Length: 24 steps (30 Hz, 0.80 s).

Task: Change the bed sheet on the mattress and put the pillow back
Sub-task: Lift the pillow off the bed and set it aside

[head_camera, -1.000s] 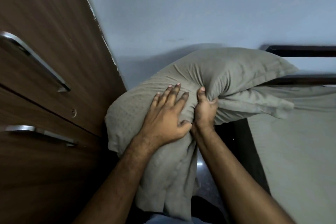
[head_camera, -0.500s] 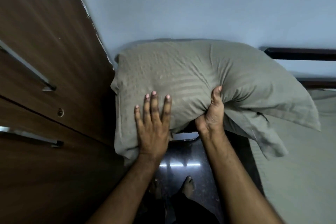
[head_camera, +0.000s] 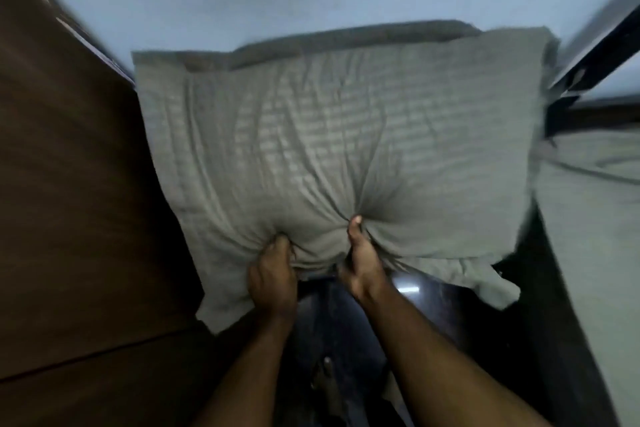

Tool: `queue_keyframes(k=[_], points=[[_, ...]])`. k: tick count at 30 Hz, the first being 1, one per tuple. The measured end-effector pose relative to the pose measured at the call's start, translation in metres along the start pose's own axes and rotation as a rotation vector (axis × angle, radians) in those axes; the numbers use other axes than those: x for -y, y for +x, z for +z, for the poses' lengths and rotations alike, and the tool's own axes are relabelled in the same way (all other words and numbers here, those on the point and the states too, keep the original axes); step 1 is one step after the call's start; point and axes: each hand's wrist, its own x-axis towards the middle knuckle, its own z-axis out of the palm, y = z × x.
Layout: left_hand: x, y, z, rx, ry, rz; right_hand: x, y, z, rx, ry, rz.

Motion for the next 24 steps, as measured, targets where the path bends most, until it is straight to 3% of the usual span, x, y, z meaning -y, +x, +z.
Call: queue_keyframes(k=[2,5,9,12,14,20,24], points=[[0.024,-0.002,0.046,0.159,0.007,-0.095,-0.031,0.034,-0.032,-0.053,-0.117,0.088],[0.043,-0.008,0.068,0.291,0.049,-0.163,-0.060,0.058,-0.065,-0.164,-0.279,0.063],[0.037,-0.015,0.060,0.230,0.055,-0.219,-0.066,0.033,-0.060,-0.161,-0.338,0.003],[0.021,-0.028,0.046,0.190,0.067,-0.091,-0.054,-0.002,-0.052,-0.145,-0.274,0.001],[0.012,-0.036,0.037,0.198,0.088,-0.008,-0.048,-0.024,-0.058,-0.219,-0.183,-0.021],[-0.007,-0.023,0.043,0.167,0.239,0.387,-0.032,-0.050,-0.129,-0.775,0.155,-0.041],[-0.021,0.000,0.048,0.128,0.301,0.470,-0.003,-0.027,-0.155,-0.627,0.226,0.026]])
